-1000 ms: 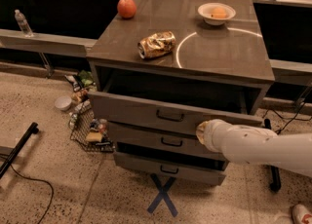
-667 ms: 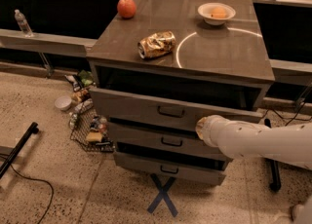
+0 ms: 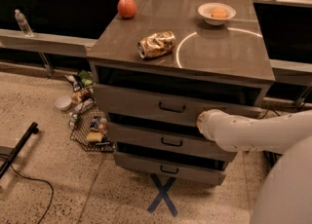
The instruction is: Close top drawer
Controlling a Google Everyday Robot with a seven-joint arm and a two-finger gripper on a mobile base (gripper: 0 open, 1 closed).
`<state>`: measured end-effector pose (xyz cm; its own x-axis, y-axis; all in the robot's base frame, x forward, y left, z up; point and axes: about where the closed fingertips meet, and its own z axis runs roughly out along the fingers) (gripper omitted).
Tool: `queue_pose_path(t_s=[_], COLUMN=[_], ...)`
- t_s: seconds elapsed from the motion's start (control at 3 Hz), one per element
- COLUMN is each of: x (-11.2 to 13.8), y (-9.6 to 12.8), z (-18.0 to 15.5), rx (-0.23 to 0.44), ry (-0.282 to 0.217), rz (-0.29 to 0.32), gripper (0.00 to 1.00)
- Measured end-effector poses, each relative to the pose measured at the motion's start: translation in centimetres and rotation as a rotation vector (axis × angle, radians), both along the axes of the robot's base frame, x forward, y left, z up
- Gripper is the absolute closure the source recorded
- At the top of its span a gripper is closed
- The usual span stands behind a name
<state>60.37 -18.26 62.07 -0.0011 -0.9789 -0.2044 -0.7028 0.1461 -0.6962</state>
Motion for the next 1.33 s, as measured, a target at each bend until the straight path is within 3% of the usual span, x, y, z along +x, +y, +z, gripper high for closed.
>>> queue_pose_path(t_s=[0.67, 1.0, 1.33], x=[0.4, -2.8, -8.2], y=[-0.4, 0.0, 2.2], z=[0.3, 1.0, 4.1], rx=[-0.006, 0.031, 0.104], ry=[-0.009, 0.027, 0.084], rz=[-0.031, -0.009, 0.038], gripper=[1.00, 1.00, 1.00])
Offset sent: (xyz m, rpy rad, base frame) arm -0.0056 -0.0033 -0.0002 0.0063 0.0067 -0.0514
